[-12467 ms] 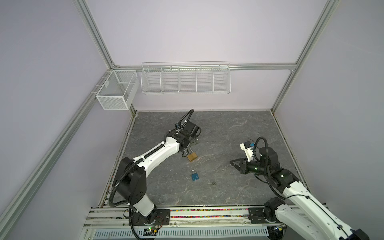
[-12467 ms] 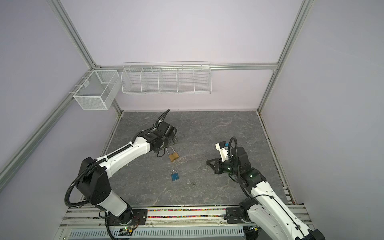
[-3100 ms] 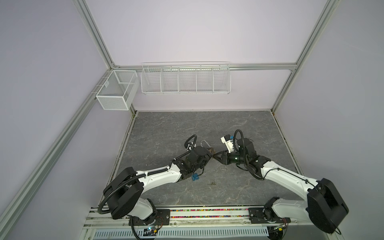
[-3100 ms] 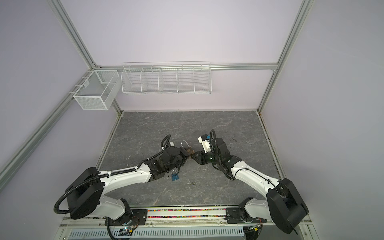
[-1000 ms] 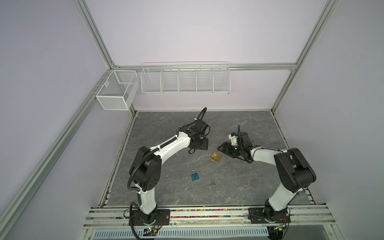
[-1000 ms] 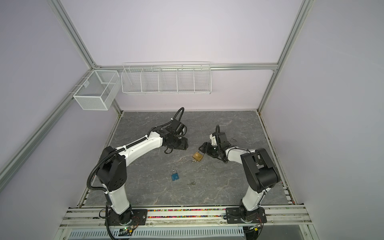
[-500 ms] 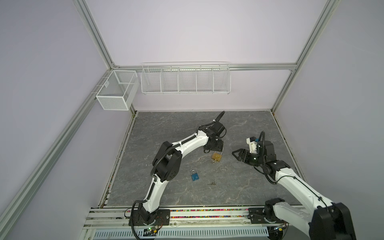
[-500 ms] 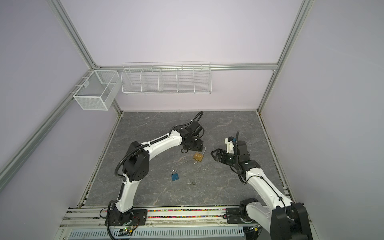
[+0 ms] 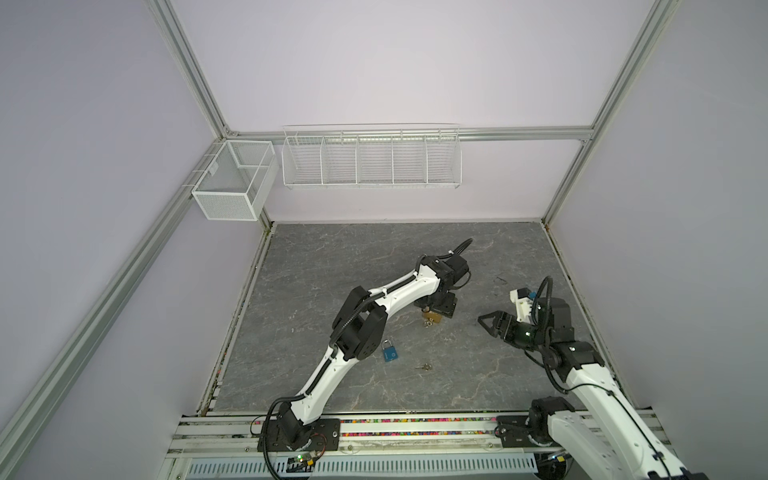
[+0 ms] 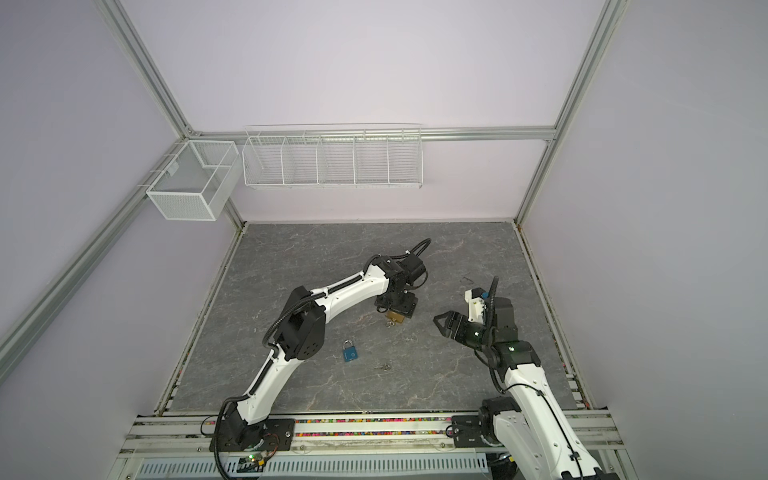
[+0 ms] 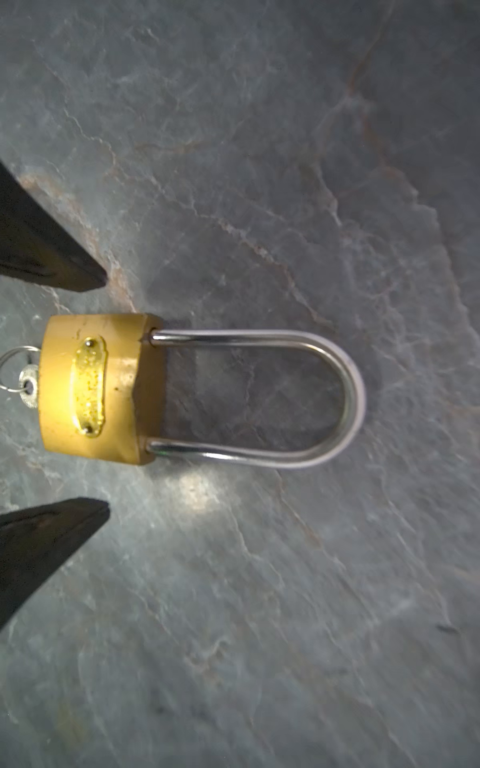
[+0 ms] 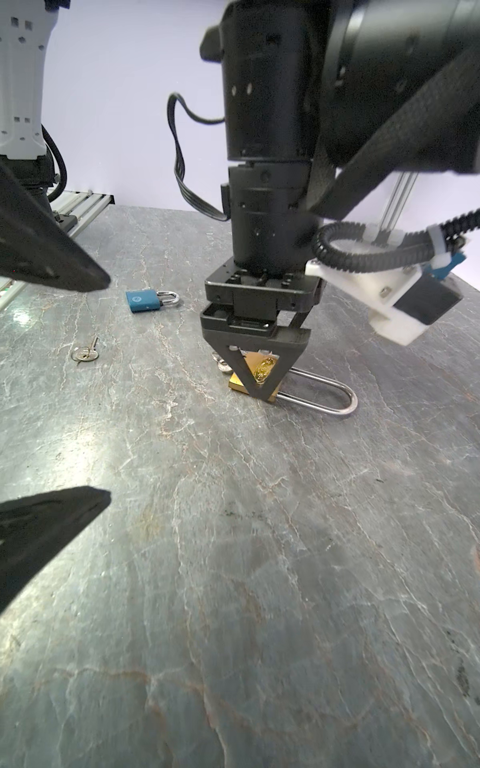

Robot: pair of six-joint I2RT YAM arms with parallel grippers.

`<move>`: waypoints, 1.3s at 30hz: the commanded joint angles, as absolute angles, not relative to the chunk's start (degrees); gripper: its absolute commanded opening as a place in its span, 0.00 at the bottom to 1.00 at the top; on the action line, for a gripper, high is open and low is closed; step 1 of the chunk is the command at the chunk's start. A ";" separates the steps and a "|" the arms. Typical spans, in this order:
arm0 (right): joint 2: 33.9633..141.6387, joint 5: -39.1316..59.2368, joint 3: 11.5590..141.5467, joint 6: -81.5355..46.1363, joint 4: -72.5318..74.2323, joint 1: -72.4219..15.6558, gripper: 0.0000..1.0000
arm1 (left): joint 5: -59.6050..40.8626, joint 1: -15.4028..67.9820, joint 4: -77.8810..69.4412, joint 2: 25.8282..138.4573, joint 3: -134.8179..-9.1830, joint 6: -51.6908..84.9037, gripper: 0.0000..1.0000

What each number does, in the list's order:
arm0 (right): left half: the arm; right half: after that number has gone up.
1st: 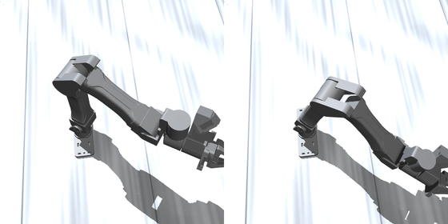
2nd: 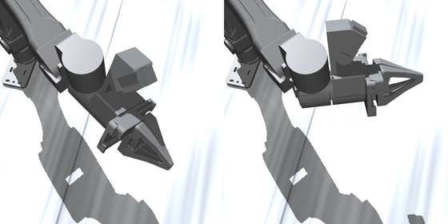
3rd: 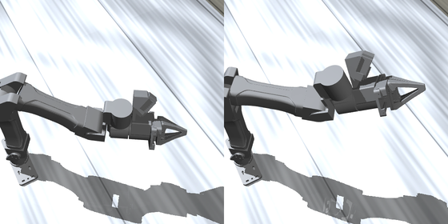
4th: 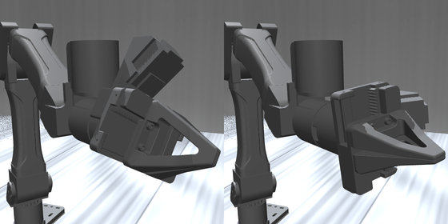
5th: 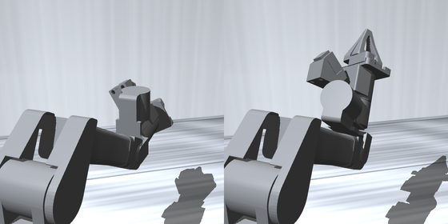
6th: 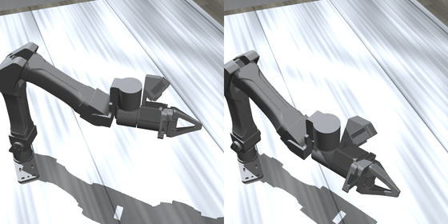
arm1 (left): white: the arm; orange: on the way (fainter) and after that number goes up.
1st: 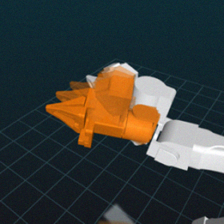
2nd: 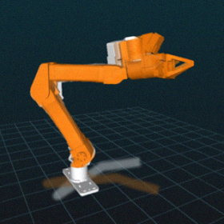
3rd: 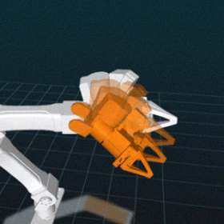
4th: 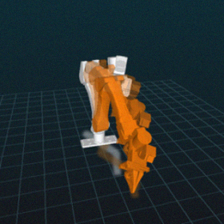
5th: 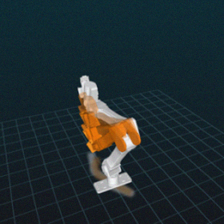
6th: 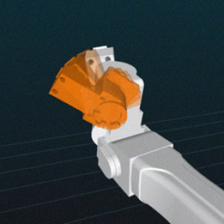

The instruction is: Unlock with the key

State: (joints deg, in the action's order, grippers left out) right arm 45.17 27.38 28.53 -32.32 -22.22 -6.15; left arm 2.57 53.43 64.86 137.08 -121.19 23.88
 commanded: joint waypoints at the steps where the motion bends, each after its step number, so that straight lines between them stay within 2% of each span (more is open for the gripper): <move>1: 44.21 29.26 27.01 -31.89 -22.07 -5.71 0.77 | 3.72 53.10 68.10 137.98 -120.85 23.72 0.79; 10: 45.50 29.71 27.07 -31.29 -21.36 -5.58 0.78 | 3.06 52.83 66.29 138.95 -120.15 22.43 0.80; 14: 45.83 29.71 27.03 -31.46 -20.37 -5.45 0.78 | -1.13 52.04 66.81 139.35 -120.45 21.42 0.80; 30: 44.13 29.97 27.50 -31.38 -21.57 -4.58 0.79 | -6.83 51.15 76.59 147.90 -132.64 15.53 0.78; 34: 43.36 29.82 28.11 -31.35 -22.50 -4.57 0.79 | -7.71 51.06 79.05 150.05 -136.69 13.69 0.72; 39: 42.13 29.53 29.53 -30.92 -24.62 -4.39 0.79 | -8.17 51.06 82.60 152.75 -141.32 13.91 0.43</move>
State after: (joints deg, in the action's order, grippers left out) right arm 43.35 29.43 28.01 -32.05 -22.81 -4.84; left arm -6.37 50.94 79.64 149.36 -140.84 14.72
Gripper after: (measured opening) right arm 0.789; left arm 0.489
